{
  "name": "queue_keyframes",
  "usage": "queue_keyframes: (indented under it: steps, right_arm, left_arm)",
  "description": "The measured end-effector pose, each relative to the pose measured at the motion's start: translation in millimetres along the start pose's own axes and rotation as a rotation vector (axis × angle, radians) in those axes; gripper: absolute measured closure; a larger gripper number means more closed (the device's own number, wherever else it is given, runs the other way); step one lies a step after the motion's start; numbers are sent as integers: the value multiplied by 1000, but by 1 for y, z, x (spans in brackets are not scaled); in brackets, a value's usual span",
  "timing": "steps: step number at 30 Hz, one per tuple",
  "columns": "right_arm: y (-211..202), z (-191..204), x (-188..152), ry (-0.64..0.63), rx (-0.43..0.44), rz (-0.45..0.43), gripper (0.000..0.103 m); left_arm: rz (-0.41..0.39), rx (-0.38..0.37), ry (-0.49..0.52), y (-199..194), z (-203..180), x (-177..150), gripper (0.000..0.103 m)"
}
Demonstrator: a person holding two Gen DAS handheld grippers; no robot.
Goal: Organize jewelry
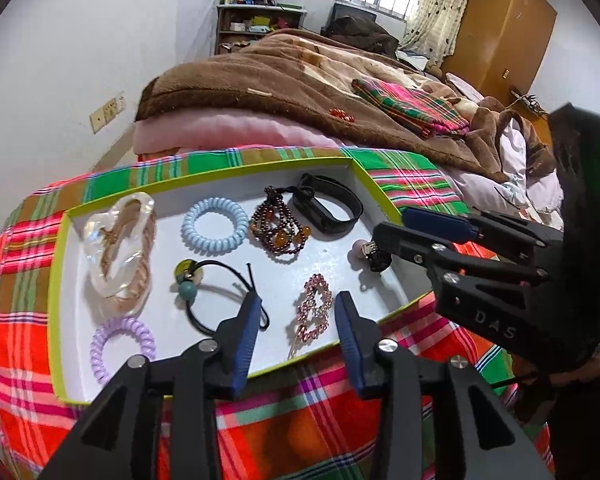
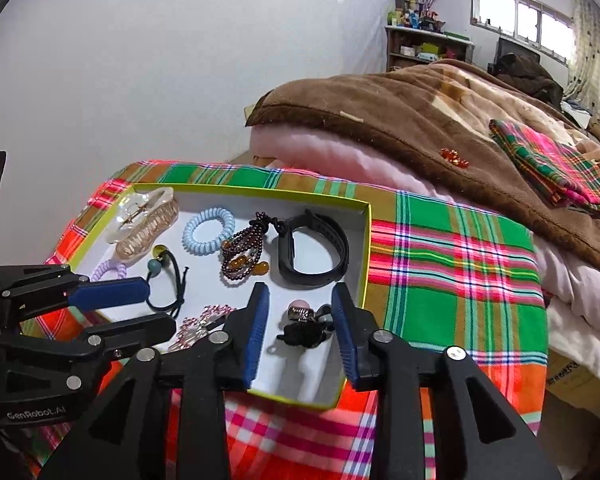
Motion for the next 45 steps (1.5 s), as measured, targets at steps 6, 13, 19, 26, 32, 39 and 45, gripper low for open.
queue_keyframes:
  steps: [6,13,19,26,32,39,45]
  right_arm:
    - [-20,6,-11,27,-23,-44,56]
    - [-54,21,-34,64,-63,-109,56]
    - [-78,39,-53,75,-86,-146,56]
    - [-100,56,-71,73,-132,-173,56]
    - [-112,64,-78,74,-137,-197,56]
    - [-119,69,-83,78,-131,-215,56]
    - [-118,71,-83,79,-130,-219,56]
  left_arm:
    - [-43,88,-25,-19,1,-13,58]
    - [-66,172,-88,-35,3,-40,54]
    - [-118,238,-109,-59,-1,-61,54]
    - [-209,326,-106,-88,-7,-73,52]
    - [-245,341,-106,-99,-11,-80,52]
    - [-286,310,-123,-108,-14,-88,52]
    - [-271,287,-139,-106,-11,-89,52]
Point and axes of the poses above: each gripper's, at about its wrist camera, not at the fingertips, and y roughly the way its jaws point, z to its left, x to its top, the point moved 1 cm from there along y, roughly the way its jaws point
